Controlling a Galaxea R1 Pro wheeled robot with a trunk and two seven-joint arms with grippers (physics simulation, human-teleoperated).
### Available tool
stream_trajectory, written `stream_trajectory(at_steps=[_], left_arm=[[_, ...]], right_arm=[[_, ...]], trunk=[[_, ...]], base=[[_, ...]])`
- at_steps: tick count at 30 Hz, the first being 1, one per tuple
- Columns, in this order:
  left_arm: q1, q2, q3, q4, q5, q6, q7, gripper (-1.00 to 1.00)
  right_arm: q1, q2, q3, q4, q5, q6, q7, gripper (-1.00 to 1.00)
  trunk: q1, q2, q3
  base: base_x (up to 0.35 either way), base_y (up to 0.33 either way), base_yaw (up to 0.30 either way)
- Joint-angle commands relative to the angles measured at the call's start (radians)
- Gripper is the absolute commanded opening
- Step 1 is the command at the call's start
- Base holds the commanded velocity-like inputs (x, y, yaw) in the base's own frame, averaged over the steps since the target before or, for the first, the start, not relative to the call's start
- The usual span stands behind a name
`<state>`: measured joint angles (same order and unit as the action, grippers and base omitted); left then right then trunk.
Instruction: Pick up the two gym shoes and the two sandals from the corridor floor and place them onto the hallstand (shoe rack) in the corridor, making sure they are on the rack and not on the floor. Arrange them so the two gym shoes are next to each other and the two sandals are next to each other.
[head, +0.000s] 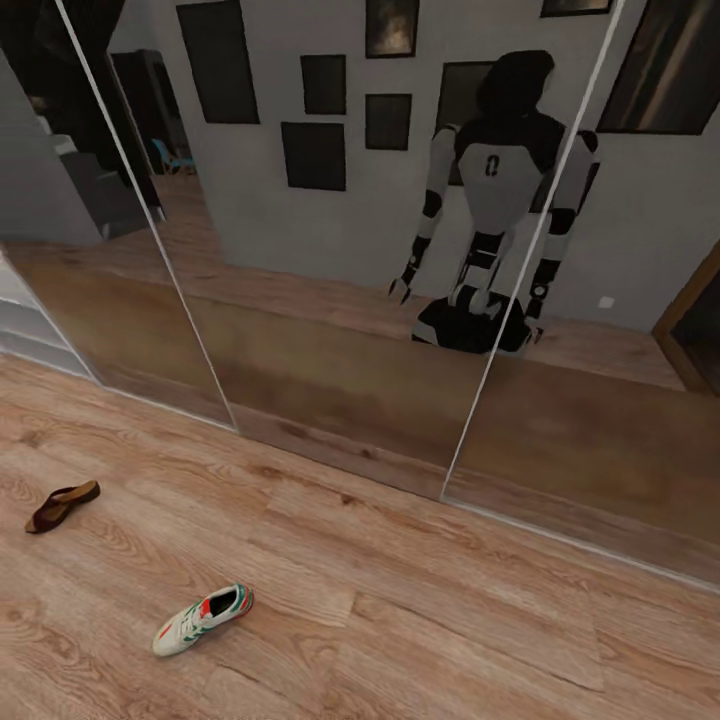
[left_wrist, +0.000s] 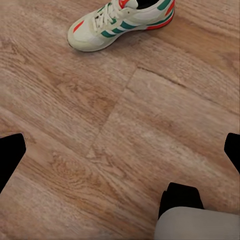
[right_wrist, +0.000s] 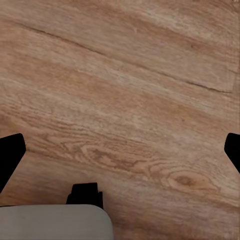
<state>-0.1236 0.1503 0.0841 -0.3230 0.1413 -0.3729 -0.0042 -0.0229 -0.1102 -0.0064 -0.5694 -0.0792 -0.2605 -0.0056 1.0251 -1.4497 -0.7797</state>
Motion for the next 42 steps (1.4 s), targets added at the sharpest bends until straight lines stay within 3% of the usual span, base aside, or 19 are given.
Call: stream_trajectory(at_steps=[1, 42], left_arm=[[-0.001, 0.0, -0.001, 0.001, 0.006, -0.003, 0.0, 1.0], [-0.001, 0.0, -0.002, 0.021, 0.003, -0.003, 0.0, 1.0]], right_arm=[[0.0, 0.0, 0.002, 0.0, -0.008, -0.003, -0.001, 1.0], [0.0, 0.0, 0.002, 0.0, -0.008, -0.003, -0.001, 1.0]], trunk=[[0.0, 0.0, -0.002], [0.0, 0.0, -0.041]], base=[[0.0, 0.0, 0.237], [0.0, 0.0, 0.237]])
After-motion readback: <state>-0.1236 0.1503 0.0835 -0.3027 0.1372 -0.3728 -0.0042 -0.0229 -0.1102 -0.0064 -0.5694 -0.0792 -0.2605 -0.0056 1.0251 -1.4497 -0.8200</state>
